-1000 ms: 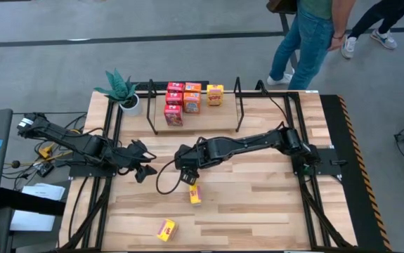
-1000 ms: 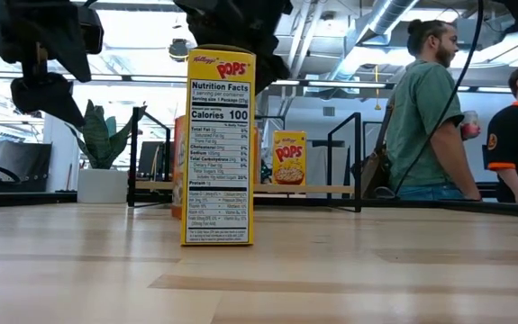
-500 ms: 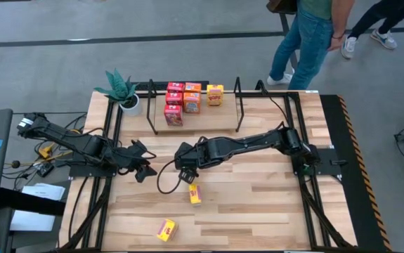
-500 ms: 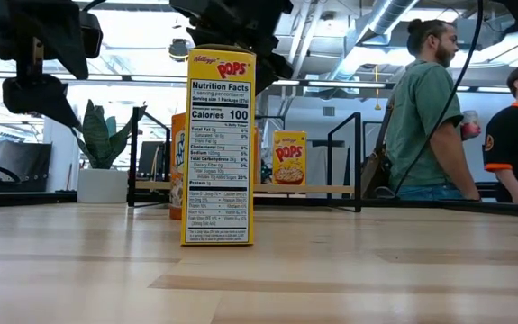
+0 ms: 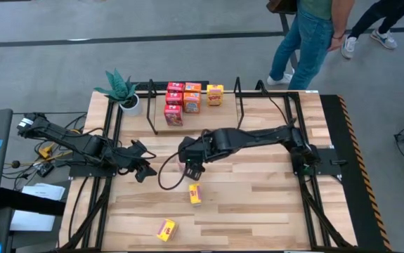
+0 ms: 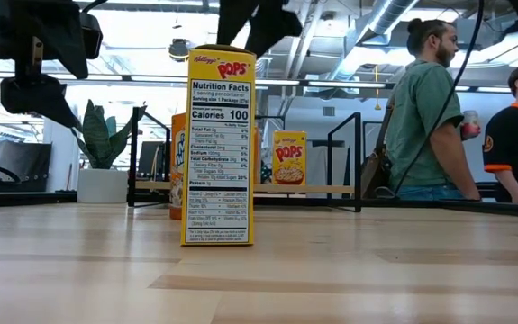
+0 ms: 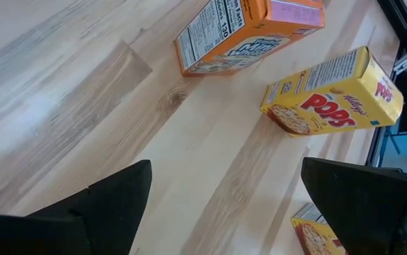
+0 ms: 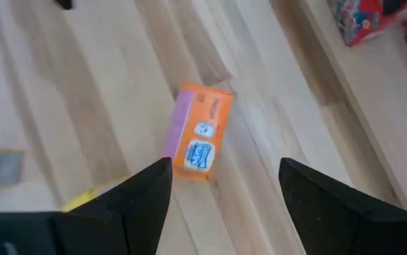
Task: Stack cereal on shelf
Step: Put the orange cereal box on the shelf aligned with the other orange cereal boxes
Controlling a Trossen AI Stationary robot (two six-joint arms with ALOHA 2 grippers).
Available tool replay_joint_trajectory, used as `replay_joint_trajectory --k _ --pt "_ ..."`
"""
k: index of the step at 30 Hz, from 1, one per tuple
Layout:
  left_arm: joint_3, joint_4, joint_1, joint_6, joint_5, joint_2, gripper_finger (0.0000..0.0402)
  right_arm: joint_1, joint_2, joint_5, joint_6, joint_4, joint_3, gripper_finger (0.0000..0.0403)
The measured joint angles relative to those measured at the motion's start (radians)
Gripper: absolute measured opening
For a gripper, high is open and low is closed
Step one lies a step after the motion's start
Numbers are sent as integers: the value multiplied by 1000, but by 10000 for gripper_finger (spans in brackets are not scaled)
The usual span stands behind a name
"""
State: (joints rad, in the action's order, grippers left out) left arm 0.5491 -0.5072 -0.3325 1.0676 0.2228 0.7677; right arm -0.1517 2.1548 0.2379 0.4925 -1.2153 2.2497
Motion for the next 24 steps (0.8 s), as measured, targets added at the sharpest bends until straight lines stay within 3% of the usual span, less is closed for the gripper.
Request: replay_joint_trajectory --k 6,9,24 --pt "0 0 0 -35 -1 0 355 -6 0 -181 -181 -89 66 286" --pt "0 0 0 -48 4 0 355 -6 5 -209 -236 -42 65 286" --pt "0 -6 0 -107 29 0 355 11 10 -278 -130 -34 65 300"
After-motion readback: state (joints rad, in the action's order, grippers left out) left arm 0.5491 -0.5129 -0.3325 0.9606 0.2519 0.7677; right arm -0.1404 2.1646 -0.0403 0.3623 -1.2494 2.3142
